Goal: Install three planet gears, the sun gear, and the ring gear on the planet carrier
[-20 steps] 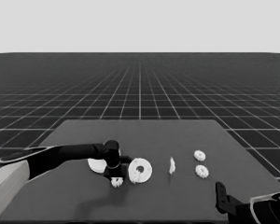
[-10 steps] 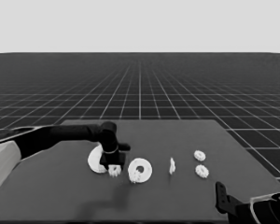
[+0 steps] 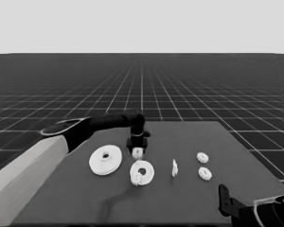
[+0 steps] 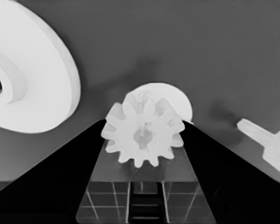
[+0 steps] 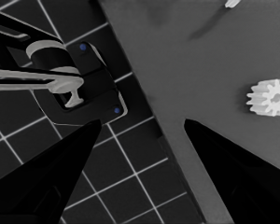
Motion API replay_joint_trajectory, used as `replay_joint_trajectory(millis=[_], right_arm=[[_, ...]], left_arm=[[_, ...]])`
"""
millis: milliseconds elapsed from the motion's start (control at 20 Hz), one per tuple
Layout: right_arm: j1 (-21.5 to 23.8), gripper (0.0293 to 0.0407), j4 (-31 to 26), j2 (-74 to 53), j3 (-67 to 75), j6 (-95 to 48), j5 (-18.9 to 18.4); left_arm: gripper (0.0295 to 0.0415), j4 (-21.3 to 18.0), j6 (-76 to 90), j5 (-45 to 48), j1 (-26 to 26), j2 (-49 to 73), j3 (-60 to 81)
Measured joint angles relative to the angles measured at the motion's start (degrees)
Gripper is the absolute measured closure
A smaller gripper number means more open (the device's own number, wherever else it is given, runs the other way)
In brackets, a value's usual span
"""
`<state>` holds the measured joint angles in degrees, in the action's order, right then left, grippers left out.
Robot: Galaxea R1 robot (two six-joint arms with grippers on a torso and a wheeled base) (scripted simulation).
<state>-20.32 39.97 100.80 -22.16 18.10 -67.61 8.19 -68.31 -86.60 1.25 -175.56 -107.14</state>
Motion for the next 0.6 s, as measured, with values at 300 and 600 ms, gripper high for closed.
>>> replay_joint_trajectory(millis=[300,600], right_arm=[[0.0,0.0315,0.0,0.0,0.0,0.0,0.0],[0.0,0.0315,0.0,0.0,0.0,0.0,0.0]], left_arm=[[0.0398,6.8,3.8,4.0,-7.9,-2.3,-6.9],[0.0339,7.1,4.0,4.2,-8.2,-2.4,-7.3]])
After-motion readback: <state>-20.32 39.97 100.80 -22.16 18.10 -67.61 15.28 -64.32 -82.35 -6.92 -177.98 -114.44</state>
